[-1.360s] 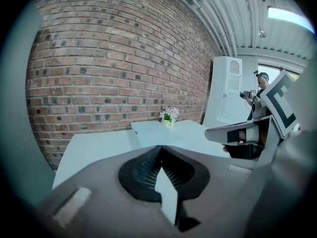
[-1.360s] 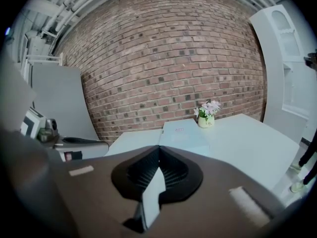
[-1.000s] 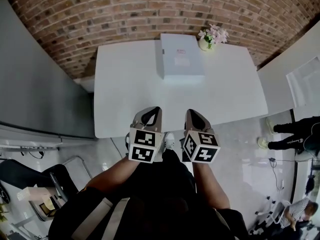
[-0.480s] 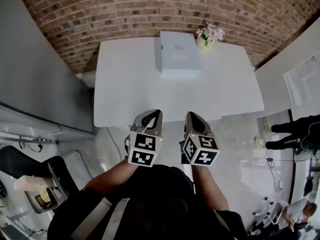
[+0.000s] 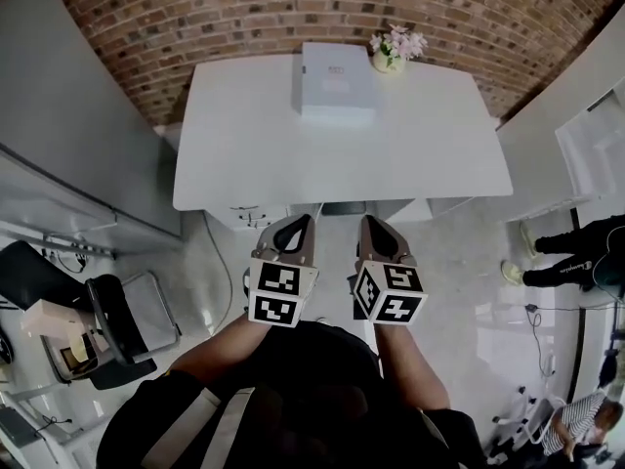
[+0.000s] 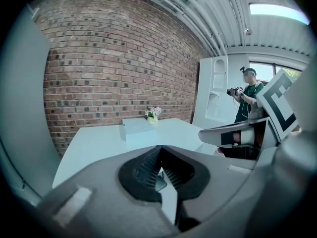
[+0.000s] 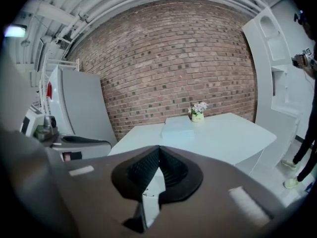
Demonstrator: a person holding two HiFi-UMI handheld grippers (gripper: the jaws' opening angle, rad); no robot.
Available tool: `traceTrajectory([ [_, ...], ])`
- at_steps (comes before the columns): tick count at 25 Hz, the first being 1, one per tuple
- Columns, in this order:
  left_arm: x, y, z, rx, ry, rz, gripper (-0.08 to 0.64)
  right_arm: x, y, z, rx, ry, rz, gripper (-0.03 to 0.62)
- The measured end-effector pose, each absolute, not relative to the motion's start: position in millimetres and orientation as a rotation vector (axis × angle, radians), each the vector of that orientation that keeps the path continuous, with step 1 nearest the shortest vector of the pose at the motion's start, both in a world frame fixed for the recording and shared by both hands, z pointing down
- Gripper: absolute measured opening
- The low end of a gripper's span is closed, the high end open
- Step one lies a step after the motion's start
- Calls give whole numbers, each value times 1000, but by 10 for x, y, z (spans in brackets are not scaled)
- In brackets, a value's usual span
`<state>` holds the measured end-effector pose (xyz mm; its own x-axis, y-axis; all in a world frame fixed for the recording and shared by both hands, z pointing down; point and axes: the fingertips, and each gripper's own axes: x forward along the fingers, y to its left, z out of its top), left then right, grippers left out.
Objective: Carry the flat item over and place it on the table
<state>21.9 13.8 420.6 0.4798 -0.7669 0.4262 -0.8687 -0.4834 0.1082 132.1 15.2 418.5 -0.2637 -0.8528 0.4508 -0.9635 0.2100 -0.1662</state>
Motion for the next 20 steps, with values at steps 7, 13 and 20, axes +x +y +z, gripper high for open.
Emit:
traceTrajectory([
  [7,403,812,4066,2389,-1474,427,5,1470,766,4040,1652,-2295,554,1],
  [13,340,1279,3985,2350,-1552,415,5,1457,1199,3985,1604,-2340,538,0],
  [20,171,1669,4054,2290,-1613,425,6,1388,1589,4043,1563,-2354,550,0],
])
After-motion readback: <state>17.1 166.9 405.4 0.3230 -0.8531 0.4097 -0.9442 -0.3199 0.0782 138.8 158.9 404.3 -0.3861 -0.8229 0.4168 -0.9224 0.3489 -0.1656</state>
